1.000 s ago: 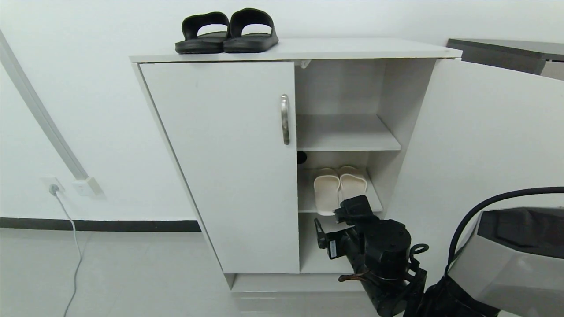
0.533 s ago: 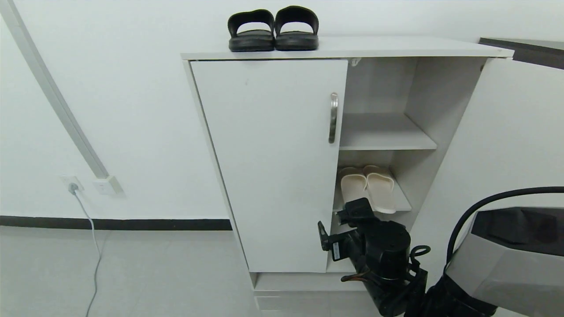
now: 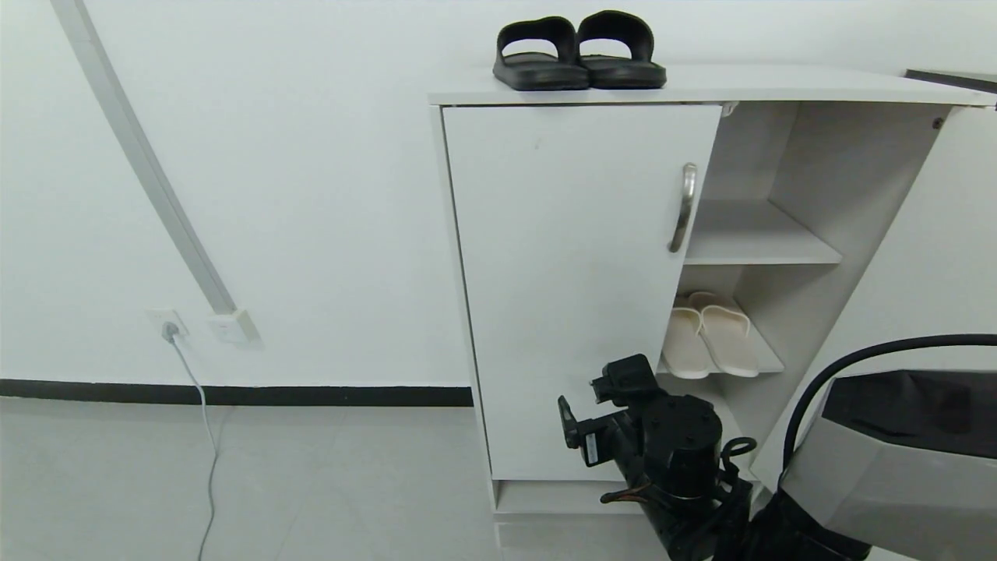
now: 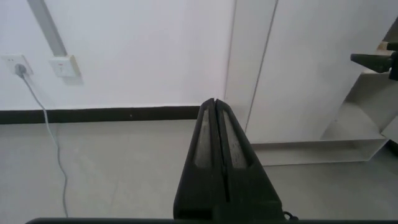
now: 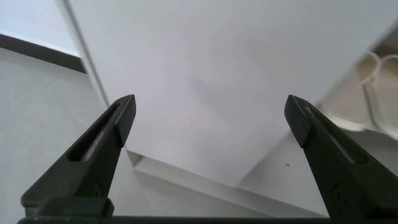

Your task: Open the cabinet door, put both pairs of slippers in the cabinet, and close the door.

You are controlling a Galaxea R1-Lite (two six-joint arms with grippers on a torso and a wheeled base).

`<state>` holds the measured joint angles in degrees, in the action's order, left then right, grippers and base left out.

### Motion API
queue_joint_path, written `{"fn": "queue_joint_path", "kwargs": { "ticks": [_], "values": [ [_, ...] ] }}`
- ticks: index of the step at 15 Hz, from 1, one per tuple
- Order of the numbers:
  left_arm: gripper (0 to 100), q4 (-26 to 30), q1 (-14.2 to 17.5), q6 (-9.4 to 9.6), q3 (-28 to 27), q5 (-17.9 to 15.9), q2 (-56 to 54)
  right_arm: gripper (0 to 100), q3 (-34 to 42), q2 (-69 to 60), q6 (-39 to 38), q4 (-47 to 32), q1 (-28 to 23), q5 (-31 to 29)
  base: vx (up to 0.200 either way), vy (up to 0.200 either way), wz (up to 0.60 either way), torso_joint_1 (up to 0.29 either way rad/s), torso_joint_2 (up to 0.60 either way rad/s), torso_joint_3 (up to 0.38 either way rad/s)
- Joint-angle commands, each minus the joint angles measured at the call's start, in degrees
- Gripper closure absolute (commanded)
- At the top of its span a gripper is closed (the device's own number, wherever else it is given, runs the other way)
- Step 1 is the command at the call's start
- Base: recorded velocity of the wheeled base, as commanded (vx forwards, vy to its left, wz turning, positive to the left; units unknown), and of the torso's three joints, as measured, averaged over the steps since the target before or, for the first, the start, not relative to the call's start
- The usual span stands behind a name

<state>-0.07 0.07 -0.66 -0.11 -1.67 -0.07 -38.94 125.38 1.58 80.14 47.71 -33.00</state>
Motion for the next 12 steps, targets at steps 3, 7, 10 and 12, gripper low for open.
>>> {"fn": "queue_joint_path", "kwargs": {
  "ticks": [3,7,10,12],
  "values": [
    [100,0.0,0.0,0.31,0.0,-0.1,0.1,0,0.0,0.3,0.0,-0.1,-0.1,0.0,0.000,0.067,0.00,-0.001,0.00,-0.001],
    [100,0.0,0.0,0.31,0.0,-0.1,0.1,0,-0.1,0.5,0.0,-0.1,-0.3,0.0,0.000,0.000,0.00,0.000,0.00,0.000],
    [100,0.0,0.0,0.31,0.0,-0.1,0.1,0,-0.2,0.9,0.0,0.0,-0.4,0.0,0.000,0.000,0.00,0.000,0.00,0.000],
    [100,0.0,0.0,0.31,0.0,-0.1,0.1,0,-0.1,0.9,0.0,0.7,-0.4,0.0,0.000,0.000,0.00,0.000,0.00,0.000]
  ]
}}
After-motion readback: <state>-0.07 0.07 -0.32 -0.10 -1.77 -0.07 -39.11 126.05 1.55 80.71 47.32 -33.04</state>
